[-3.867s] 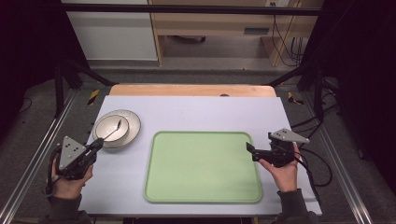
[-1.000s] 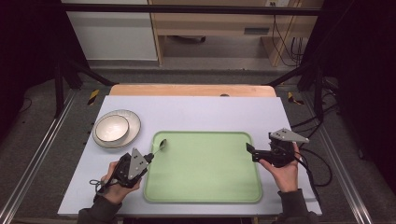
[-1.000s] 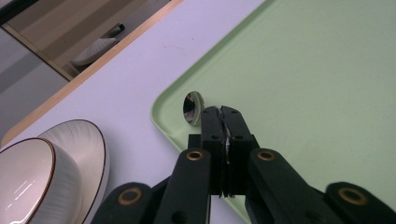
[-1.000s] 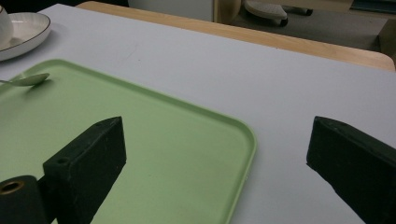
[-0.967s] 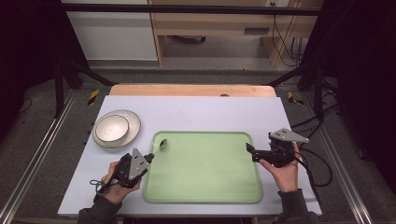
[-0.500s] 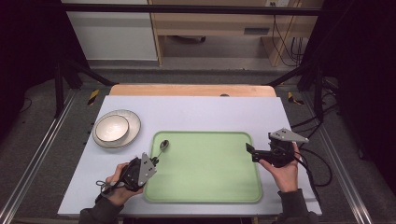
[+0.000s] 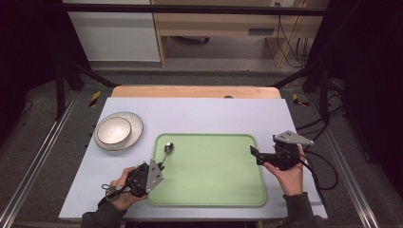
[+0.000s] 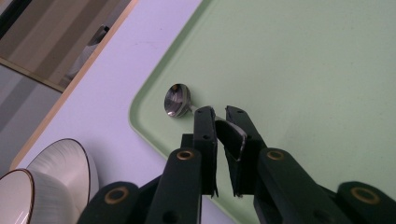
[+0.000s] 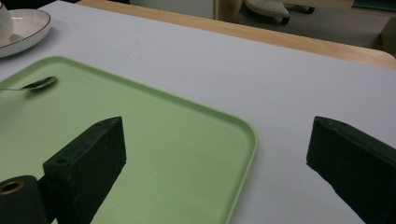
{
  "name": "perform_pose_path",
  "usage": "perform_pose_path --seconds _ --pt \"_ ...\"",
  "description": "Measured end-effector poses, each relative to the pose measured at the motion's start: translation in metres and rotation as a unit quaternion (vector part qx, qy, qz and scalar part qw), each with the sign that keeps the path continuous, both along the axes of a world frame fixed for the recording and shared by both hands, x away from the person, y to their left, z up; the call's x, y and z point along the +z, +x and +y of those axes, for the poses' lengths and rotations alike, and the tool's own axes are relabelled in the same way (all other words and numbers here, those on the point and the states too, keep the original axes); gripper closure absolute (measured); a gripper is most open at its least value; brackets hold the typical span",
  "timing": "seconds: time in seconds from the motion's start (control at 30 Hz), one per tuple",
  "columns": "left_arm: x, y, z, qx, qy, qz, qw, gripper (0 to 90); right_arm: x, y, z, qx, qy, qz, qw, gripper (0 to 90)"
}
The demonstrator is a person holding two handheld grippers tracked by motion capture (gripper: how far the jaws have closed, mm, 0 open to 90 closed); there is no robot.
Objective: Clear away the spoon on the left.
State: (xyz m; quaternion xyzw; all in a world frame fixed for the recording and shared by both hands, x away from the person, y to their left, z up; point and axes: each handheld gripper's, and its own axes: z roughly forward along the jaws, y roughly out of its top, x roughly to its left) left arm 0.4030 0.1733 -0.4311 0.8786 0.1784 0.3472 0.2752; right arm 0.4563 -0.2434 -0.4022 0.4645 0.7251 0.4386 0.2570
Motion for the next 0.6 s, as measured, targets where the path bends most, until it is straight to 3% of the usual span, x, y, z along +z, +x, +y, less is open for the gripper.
perform_pose_path --seconds 0.6 --pt "-0.0065 -0.0004 -0.0057 -0.015 0.028 0.002 0.9995 73.3 -0.0006 0.0005 0.0005 0.003 -0.005 0.002 1.0 5.1"
